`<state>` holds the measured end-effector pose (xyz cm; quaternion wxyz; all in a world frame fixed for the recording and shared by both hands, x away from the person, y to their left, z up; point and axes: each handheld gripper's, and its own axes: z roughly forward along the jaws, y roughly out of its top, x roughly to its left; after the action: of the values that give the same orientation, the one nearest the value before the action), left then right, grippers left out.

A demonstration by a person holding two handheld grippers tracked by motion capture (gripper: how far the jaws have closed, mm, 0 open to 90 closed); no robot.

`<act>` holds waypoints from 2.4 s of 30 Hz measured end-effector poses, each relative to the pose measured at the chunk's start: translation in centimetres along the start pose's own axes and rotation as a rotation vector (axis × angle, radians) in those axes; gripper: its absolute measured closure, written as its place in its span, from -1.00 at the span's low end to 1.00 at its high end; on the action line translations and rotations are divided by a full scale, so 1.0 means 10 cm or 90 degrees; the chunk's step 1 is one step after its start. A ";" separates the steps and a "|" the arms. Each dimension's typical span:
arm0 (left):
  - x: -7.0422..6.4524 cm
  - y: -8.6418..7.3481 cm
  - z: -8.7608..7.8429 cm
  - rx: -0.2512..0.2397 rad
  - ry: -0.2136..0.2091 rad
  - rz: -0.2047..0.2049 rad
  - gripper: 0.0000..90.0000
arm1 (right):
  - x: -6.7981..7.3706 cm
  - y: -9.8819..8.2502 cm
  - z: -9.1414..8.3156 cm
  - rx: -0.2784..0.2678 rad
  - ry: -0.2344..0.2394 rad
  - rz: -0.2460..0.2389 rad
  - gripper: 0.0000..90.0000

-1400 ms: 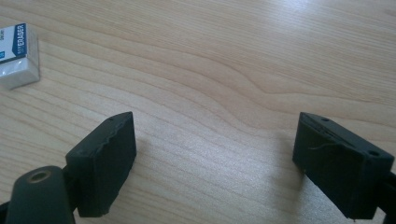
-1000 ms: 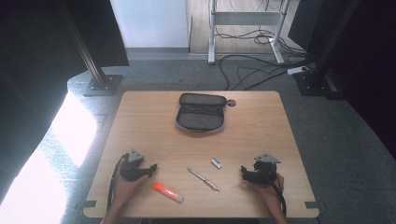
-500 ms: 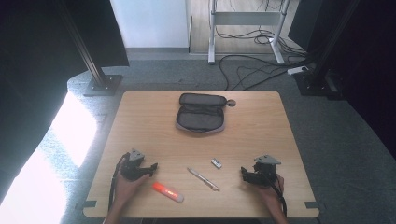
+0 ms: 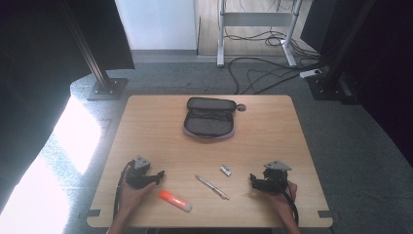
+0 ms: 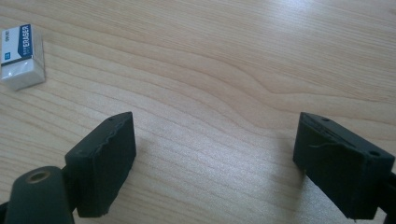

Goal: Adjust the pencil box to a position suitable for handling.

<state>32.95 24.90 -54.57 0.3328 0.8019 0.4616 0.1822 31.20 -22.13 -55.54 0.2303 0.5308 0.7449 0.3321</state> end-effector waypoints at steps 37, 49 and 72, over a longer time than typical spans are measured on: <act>0.02 0.93 0.32 -0.051 -0.021 -0.046 -0.25 | 0.02 0.02 0.02 0.000 -0.001 0.002 -0.72; 0.11 1.08 0.47 -0.044 -0.041 -0.059 -0.23 | 0.03 0.02 0.02 -0.001 -0.006 0.006 -0.71; 0.11 1.30 0.77 -0.035 -0.062 -0.072 -0.22 | 0.04 0.01 0.01 -0.001 -0.011 0.010 -0.71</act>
<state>46.16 18.41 -50.93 0.3867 0.7728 0.4844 0.1363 31.23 -21.73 -55.54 0.2349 0.5393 0.7383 0.3300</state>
